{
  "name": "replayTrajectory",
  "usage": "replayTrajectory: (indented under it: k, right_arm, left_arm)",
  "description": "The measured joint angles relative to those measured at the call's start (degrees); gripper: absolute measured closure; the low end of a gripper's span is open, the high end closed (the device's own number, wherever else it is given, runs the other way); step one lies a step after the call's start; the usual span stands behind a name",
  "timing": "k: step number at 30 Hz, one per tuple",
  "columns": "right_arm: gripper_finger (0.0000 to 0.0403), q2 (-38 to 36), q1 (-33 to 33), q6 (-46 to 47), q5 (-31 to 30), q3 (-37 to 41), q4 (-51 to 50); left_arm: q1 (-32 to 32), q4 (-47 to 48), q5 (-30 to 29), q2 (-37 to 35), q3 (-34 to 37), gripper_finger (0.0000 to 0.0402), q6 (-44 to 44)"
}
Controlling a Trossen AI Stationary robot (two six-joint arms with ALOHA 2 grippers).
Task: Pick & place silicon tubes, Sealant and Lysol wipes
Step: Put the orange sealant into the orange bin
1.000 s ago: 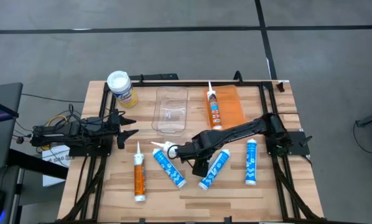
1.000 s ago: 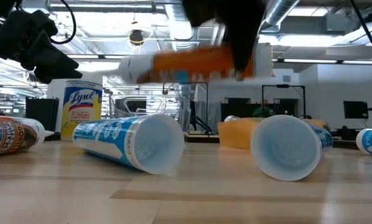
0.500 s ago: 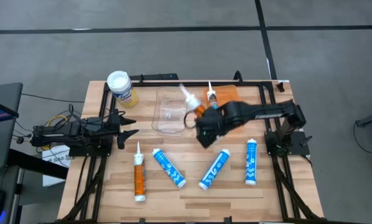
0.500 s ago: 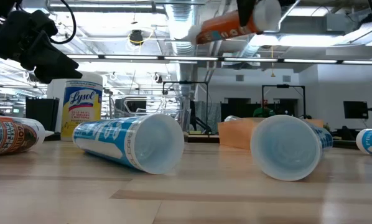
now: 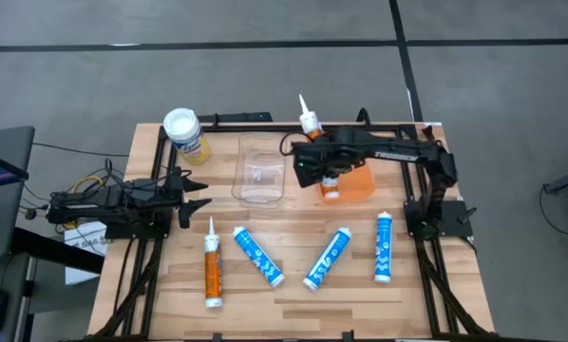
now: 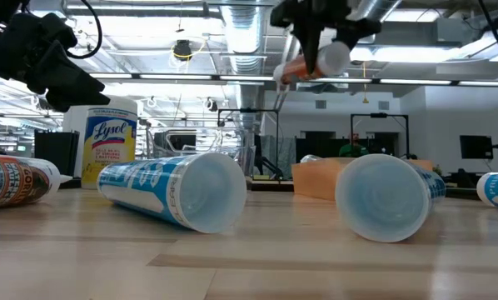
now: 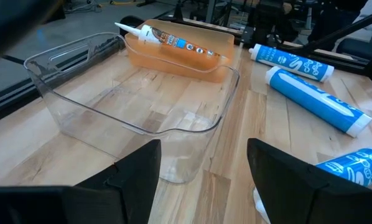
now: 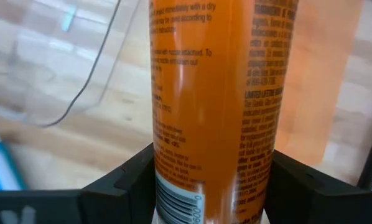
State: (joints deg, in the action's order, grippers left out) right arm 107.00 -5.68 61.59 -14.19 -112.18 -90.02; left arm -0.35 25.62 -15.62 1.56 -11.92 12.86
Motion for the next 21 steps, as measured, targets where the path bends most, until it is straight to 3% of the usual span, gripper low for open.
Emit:
replayTrajectory:
  k: [6, 17, 21]
  right_arm:
    - [0.0191, -1.5, -2.8, -0.1, -1.3, 3.6, 0.3]
    - [0.0187, -16.1, -5.8, 8.9, -3.5, 27.0, 0.6]
    - [0.0189, -18.1, -7.4, 8.2, -4.0, 34.6, 7.1]
  left_arm:
    - [0.0, 0.0, 0.0, 0.0, 0.0, 0.017, 0.0]
    - [0.0, 0.0, 0.0, 0.0, 0.0, 0.017, -0.3]
    - [0.0, 0.0, 0.0, 0.0, 0.0, 0.017, -0.3]
